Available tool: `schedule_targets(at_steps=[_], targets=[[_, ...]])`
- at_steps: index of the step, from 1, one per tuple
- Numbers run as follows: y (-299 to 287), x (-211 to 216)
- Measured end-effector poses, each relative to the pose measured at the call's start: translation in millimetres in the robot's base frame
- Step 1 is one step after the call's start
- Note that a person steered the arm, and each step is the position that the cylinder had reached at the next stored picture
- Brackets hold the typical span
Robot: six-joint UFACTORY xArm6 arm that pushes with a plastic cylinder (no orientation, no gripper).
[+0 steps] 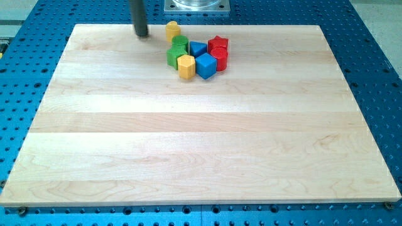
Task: Push the heart into the triangle
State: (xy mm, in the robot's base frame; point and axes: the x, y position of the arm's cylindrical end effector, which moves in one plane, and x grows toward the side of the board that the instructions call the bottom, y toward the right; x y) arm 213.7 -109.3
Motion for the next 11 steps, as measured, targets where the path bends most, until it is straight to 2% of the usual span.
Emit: schedule_targets(at_steps=[1,2,3,4,5,7,8,9,10,11], targets=[[45,8],[6,5],[-2,-1],[38,1],[45,-20],[73,29],[77,1],[88,-2],[109,21],[111,21]])
